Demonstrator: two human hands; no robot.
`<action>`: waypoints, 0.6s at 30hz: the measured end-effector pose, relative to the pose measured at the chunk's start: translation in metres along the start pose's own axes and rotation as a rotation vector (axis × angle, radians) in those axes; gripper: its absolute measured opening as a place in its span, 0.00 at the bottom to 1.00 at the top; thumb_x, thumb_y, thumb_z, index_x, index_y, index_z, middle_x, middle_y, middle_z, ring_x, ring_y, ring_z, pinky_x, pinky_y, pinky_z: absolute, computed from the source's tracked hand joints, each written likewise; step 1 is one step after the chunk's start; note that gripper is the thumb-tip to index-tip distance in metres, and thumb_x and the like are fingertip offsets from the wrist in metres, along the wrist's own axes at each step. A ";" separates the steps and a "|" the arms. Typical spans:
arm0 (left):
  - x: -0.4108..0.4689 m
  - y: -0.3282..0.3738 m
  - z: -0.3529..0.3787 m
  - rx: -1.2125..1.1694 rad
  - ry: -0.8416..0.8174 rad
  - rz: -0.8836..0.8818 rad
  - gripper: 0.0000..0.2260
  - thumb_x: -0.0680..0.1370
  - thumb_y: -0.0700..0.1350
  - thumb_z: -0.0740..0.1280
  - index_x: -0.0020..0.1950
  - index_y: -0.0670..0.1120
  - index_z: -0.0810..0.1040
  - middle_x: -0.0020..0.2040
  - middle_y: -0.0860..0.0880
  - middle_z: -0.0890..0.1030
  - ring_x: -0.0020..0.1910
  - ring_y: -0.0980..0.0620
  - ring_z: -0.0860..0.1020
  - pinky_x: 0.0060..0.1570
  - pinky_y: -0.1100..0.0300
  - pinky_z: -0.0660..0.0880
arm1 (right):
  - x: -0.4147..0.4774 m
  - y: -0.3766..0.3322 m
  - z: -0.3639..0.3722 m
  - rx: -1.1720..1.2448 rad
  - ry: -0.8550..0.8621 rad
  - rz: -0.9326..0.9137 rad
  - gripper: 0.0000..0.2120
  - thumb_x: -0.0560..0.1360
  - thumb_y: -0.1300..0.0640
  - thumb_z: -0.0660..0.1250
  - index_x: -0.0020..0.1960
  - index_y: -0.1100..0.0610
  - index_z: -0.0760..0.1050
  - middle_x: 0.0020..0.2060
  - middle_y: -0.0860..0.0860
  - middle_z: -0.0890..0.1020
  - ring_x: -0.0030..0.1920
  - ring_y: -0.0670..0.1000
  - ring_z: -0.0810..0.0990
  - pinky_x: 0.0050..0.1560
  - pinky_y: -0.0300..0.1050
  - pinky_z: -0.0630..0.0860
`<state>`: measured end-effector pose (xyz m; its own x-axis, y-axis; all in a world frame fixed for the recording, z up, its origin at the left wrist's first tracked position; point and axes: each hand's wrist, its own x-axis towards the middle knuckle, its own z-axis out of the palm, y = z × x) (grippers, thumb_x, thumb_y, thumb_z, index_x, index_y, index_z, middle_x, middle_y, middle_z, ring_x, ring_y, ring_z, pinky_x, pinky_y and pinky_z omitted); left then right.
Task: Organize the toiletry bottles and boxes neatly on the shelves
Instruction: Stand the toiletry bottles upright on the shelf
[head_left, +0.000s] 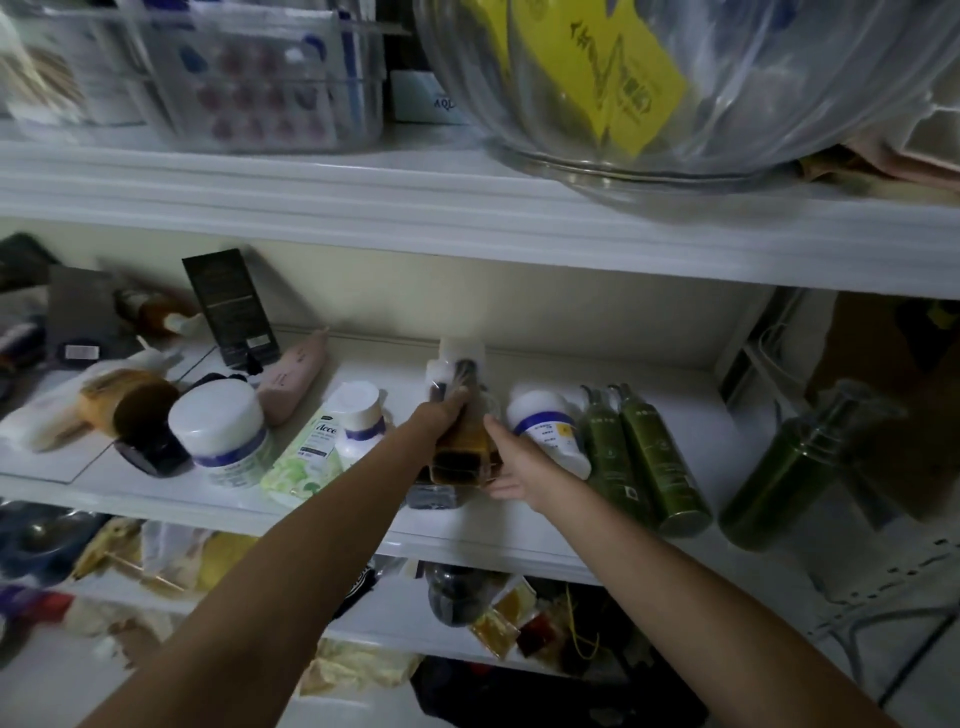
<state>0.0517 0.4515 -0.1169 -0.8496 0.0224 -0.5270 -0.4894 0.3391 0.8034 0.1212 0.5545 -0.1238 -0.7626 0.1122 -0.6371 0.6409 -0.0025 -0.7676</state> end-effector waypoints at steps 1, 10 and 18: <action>-0.001 -0.003 0.000 -0.021 -0.002 0.004 0.27 0.79 0.58 0.60 0.72 0.44 0.63 0.62 0.37 0.75 0.60 0.38 0.75 0.62 0.48 0.71 | -0.001 0.000 0.000 0.018 -0.024 0.021 0.37 0.73 0.33 0.59 0.69 0.60 0.64 0.62 0.60 0.77 0.60 0.59 0.77 0.58 0.49 0.74; -0.016 -0.009 -0.007 -0.102 -0.005 -0.062 0.27 0.75 0.55 0.68 0.64 0.37 0.70 0.53 0.39 0.77 0.55 0.39 0.76 0.59 0.47 0.72 | -0.006 -0.002 0.015 0.036 -0.273 0.108 0.37 0.73 0.30 0.54 0.69 0.57 0.65 0.64 0.56 0.75 0.64 0.58 0.74 0.55 0.49 0.69; -0.030 -0.021 -0.014 -0.341 -0.087 -0.156 0.23 0.74 0.53 0.70 0.62 0.39 0.73 0.47 0.39 0.79 0.47 0.41 0.78 0.47 0.50 0.74 | -0.005 -0.006 0.019 0.074 -0.270 0.101 0.32 0.74 0.34 0.57 0.67 0.58 0.67 0.59 0.58 0.79 0.53 0.57 0.78 0.52 0.52 0.75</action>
<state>0.0847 0.4304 -0.1139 -0.7470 0.0797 -0.6601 -0.6613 0.0129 0.7500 0.1193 0.5352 -0.1171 -0.6973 -0.1610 -0.6984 0.7142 -0.0739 -0.6960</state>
